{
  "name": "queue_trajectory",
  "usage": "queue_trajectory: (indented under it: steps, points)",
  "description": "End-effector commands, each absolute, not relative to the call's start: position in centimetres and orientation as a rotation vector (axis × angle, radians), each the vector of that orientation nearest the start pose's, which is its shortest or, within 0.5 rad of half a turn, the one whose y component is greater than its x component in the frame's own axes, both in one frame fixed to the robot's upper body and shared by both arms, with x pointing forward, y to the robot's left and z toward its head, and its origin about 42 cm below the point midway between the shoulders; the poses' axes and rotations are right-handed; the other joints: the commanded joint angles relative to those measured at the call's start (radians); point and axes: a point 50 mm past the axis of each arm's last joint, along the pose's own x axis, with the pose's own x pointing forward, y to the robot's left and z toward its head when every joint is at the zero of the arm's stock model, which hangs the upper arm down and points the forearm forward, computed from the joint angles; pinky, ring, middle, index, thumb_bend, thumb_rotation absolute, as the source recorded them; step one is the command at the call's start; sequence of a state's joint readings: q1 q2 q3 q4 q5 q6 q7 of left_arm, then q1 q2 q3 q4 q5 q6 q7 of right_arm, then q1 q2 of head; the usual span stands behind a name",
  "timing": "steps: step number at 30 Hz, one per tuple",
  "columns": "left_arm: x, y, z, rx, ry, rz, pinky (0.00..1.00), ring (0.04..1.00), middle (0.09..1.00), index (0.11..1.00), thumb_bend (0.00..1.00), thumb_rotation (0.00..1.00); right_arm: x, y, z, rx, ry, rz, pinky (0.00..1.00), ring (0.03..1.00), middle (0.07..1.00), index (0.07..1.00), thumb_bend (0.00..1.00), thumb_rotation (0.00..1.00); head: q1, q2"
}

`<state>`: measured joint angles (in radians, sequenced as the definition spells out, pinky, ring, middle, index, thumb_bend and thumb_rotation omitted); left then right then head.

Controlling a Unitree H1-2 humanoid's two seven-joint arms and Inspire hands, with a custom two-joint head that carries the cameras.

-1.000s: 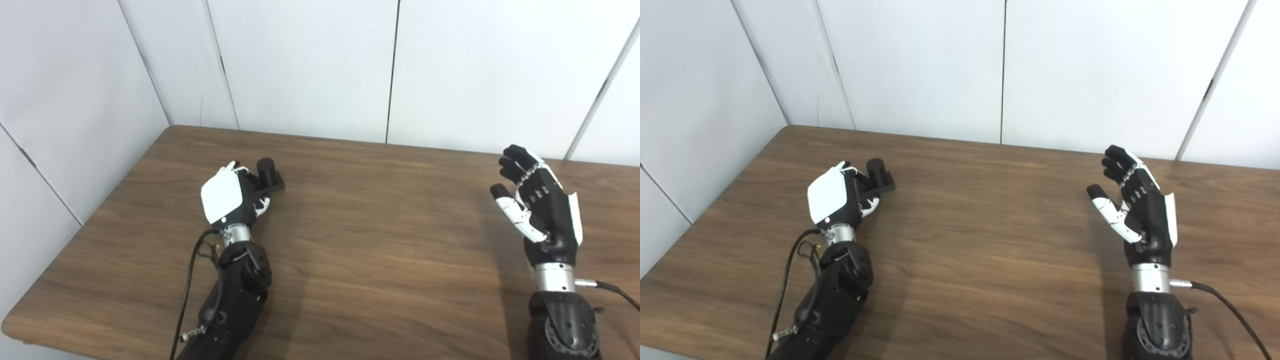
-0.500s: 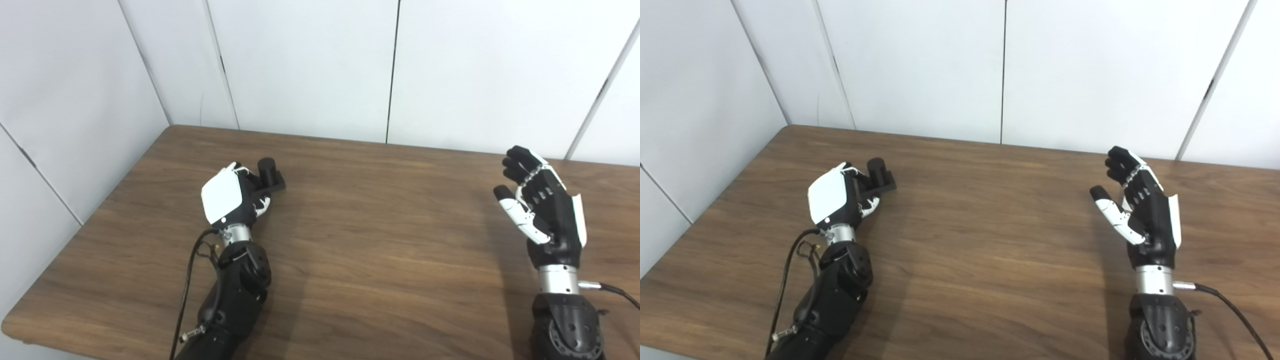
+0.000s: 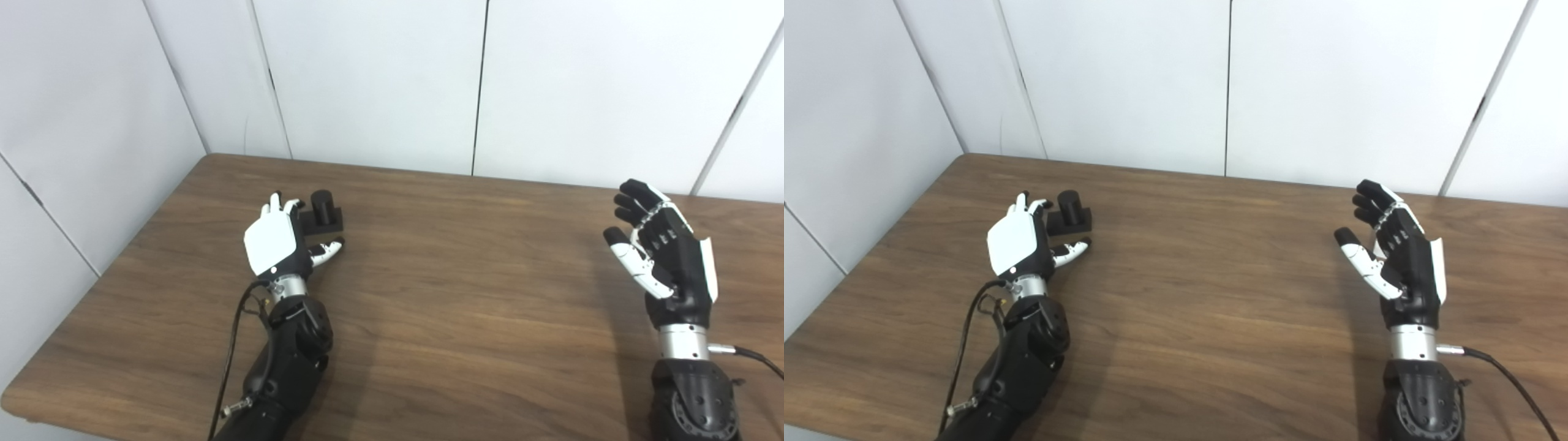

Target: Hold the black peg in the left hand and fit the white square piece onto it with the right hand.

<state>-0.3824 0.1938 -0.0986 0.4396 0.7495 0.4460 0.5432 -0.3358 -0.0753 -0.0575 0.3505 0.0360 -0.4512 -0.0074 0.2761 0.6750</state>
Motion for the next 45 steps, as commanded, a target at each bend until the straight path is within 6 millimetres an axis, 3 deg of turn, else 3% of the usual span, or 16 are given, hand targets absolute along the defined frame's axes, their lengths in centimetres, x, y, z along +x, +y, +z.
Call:
queue_trajectory:
  steps: [1,19,32,45]
  points:
    - [39.3,27.9,10.7,1.128,0.148,0.586,0.78,0.937,0.968,0.798,0.83,0.38,35.8,-24.6,9.0,-0.054,-0.284,-0.026,0.78,0.791,0.806,0.776,0.66,0.37,0.002,0.0]
    - [40.2,29.4,11.9,1.174,0.109,0.588,0.77,0.932,0.961,0.794,0.82,0.39,36.1,-24.6,9.2,-0.054,-0.289,-0.02,0.78,0.793,0.806,0.776,0.66,0.36,0.005,-0.005]
    - [43.1,35.5,16.4,1.352,0.11,0.455,0.85,0.957,0.962,0.729,0.77,0.32,35.6,-24.9,9.4,-0.045,-0.292,-0.035,0.8,0.806,0.814,0.784,0.64,0.36,-0.004,-0.001]
    - [44.0,37.2,18.1,1.437,0.162,0.359,0.87,0.963,0.957,0.723,0.71,0.3,35.6,-24.7,9.4,-0.037,-0.294,-0.047,0.78,0.794,0.806,0.773,0.66,0.36,-0.009,0.001]
